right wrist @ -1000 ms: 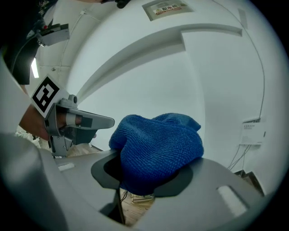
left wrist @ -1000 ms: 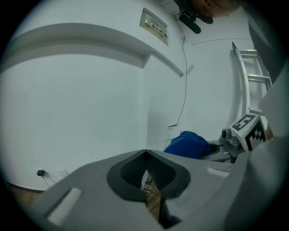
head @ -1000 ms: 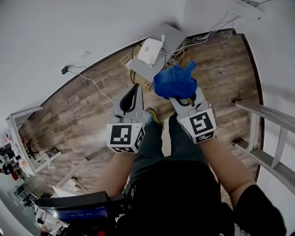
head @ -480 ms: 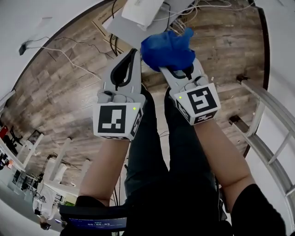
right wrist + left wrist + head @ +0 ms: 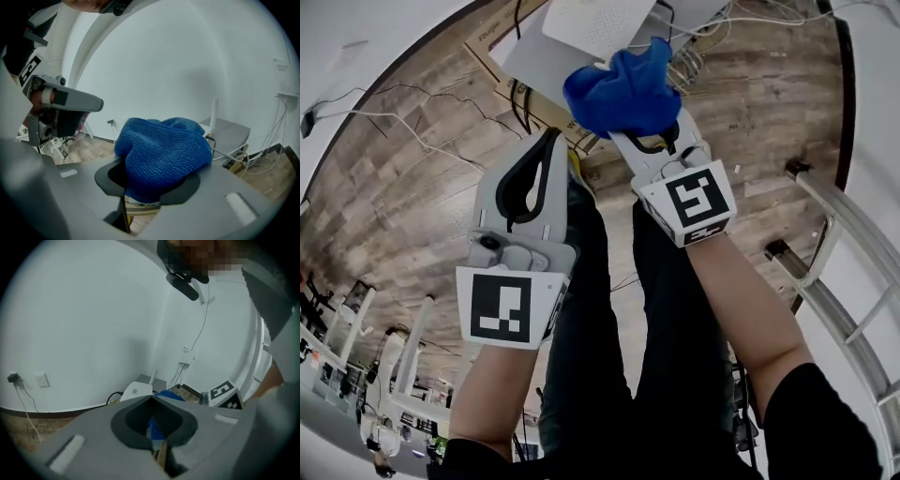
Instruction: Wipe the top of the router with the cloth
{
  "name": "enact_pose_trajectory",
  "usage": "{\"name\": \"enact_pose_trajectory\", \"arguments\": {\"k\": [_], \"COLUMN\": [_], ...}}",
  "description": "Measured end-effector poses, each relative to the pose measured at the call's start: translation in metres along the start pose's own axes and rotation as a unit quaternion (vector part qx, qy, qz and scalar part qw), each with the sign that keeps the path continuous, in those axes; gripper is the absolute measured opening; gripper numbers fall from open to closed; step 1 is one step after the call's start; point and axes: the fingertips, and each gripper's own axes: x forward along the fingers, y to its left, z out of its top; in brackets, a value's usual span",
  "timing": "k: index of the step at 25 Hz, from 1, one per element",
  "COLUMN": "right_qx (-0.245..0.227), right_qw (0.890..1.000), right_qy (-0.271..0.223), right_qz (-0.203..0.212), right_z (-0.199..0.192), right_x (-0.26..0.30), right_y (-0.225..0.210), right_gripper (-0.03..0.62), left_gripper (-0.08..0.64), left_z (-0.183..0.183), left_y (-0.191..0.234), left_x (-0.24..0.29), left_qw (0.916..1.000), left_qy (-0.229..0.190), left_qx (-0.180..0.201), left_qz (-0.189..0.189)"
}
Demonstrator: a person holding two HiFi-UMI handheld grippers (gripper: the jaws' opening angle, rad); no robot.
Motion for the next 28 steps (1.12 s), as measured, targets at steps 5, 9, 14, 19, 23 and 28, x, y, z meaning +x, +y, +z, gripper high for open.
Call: {"name": "enact_pose_trajectory", "arguments": {"k": [5,9,14,19,23,28], "right_qx": [0.004,-0.009,-0.042,-0.042,-0.05,-0.073], "right_qw": [1.0,1.0,0.999,0.998,0.998,0.997], "right_qy": [0.015,0.024,-0.002,-0.021,-0.016,-0.005], "right_qz": [-0.003,0.001,-0.004,-0.03,-0.041,-0.011], "right_z": [-0.021,0.008,0.09,0.104,0.066,0.038], "right_x": [0.022,0.001,-0.049,-0.035,0.01,0.042], "right_y": [-0.015,-0.019,-0.033,-0.064,-0.089,-0.082], "right_gripper": [0.166,0.166,0.166,0.166,0.166,0.166], "left_gripper": [0.0,0.0,0.0,0.0,0.0,0.0], "left_z": [-0.02,-0.001,0.055,0.069,0.043,0.016], "left_y": [0.017,0.021,0.005,0.007,0.025,0.047], "left_x": [0.0,0.003,0.002,0.012,0.032,0.047], "left_qw": [0.9999,0.9991,0.9988,0.9983,0.9977,0.9966], "left_qy": [0.011,-0.011,-0.038,-0.054,-0.065,-0.07], "left_qx": [-0.013,-0.038,-0.031,-0.013,-0.02,-0.042], "left_qz": [0.003,0.014,-0.004,-0.016,-0.002,0.015]}}
